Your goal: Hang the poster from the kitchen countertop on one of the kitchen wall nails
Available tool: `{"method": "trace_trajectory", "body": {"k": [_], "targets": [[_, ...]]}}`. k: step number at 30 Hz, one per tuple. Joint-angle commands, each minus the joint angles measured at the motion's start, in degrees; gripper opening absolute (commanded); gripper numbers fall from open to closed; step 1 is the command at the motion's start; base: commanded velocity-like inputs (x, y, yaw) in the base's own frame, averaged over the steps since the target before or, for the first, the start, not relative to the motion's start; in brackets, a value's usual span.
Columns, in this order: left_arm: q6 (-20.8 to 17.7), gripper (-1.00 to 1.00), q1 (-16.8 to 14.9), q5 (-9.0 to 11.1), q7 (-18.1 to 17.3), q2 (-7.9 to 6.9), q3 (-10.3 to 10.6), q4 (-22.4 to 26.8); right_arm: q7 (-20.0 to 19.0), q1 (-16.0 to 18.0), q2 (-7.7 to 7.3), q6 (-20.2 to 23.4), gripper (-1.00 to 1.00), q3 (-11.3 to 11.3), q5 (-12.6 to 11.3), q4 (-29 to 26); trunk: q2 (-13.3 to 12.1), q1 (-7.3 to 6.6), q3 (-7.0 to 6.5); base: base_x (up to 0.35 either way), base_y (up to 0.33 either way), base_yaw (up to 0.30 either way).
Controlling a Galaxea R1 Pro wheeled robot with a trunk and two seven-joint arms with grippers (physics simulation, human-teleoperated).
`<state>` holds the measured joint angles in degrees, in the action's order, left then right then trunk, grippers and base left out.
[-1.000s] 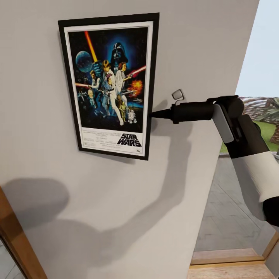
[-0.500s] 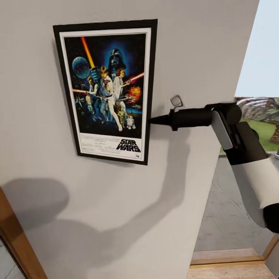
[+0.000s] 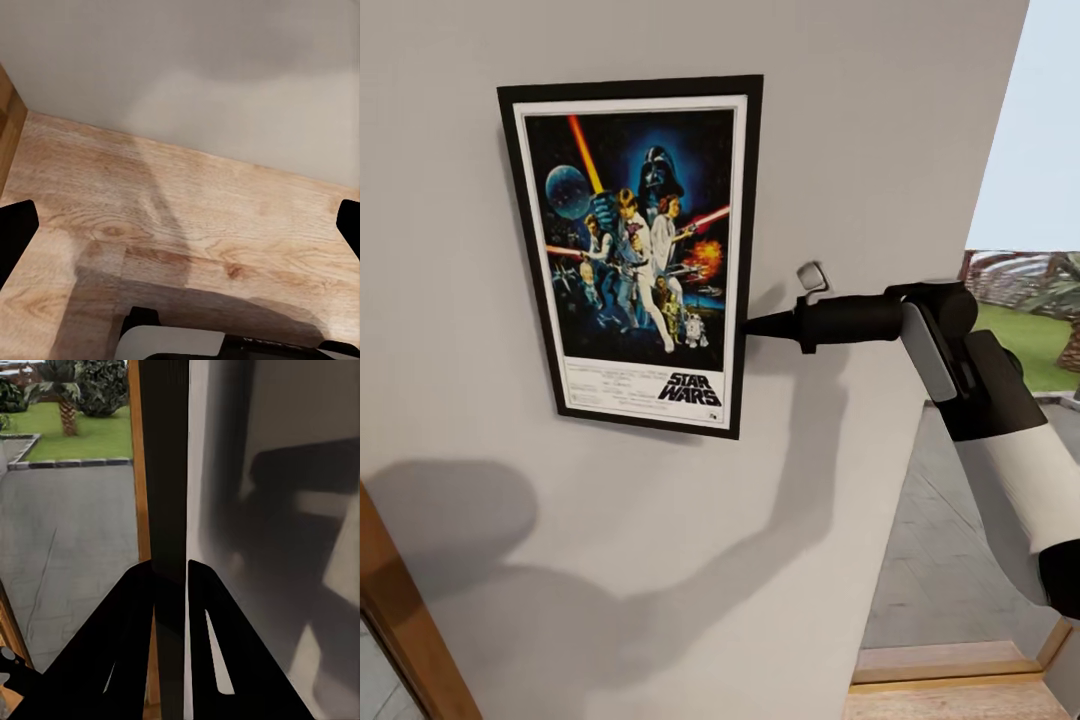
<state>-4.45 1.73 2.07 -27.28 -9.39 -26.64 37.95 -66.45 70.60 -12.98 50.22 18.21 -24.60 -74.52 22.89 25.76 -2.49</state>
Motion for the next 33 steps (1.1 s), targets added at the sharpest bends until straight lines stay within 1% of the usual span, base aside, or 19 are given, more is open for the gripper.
{"method": "trace_trajectory", "body": {"k": [1, 8, 18, 33], "targets": [[-0.47, 1.00, 0.02, 0.22, -0.32, 0.03, -0.17, 0.11, -0.05, -0.01, -0.04, 0.41, -1.00, 0.08, -0.36, -0.09, 0.03, 0.02, 0.01, 0.000, 0.000, 0.000], [-0.47, 1.00, 0.02, 0.22, -0.32, 0.05, -0.17, 0.11, -0.05, -0.09, -0.04, 0.41, -1.00, 0.12, -0.36, -0.27, 0.03, 0.02, 0.01, 0.000, 0.000, 0.000], [-0.47, 1.00, 0.02, 0.22, -0.32, 0.07, -0.17, 0.11, 0.00, -1.06, -0.09, 0.41, -1.00, 0.08, -0.36, -0.42, 0.03, 0.02, 0.01, 0.000, 0.000, 0.000], [-0.47, 1.00, 0.02, 0.22, -0.32, 0.06, -0.17, 0.11, -0.01, -1.30, -0.11, 0.41, -1.00, 0.08, -0.34, -0.46, 0.03, 0.02, 0.01, 0.000, 0.001, 0.000]]}}
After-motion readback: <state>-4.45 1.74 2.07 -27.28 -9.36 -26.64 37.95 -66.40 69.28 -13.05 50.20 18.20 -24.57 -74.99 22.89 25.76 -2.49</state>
